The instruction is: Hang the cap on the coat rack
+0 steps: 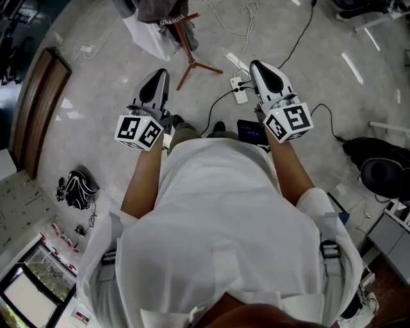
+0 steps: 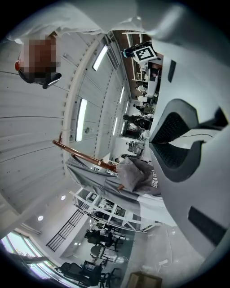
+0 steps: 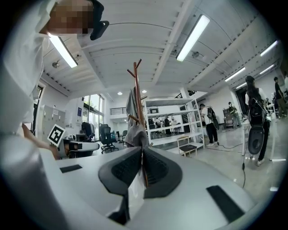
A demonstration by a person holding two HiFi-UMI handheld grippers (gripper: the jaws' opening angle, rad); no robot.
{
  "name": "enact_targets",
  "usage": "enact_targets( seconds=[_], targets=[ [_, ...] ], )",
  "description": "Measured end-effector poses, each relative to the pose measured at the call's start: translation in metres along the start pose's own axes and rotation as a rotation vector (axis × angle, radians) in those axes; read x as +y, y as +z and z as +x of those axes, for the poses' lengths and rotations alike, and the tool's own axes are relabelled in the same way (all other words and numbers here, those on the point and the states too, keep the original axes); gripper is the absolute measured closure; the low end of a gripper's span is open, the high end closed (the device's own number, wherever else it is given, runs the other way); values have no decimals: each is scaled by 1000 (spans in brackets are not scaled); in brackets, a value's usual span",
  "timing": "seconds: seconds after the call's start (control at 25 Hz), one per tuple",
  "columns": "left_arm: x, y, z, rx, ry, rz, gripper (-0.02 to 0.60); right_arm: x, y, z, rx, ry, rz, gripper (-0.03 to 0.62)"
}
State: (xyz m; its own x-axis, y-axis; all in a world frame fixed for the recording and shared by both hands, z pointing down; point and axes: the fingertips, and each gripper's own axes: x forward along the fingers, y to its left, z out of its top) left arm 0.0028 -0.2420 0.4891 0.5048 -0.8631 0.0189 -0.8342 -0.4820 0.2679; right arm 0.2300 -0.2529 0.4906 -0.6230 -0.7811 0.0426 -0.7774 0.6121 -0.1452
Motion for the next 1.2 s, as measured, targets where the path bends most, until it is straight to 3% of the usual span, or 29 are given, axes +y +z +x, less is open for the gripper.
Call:
enact_targets(
  seconds=[1.2],
  targets=[
    [-19,-14,27,45,-48,-9,565,-9,-14,1,42,42,38,569]
  ],
)
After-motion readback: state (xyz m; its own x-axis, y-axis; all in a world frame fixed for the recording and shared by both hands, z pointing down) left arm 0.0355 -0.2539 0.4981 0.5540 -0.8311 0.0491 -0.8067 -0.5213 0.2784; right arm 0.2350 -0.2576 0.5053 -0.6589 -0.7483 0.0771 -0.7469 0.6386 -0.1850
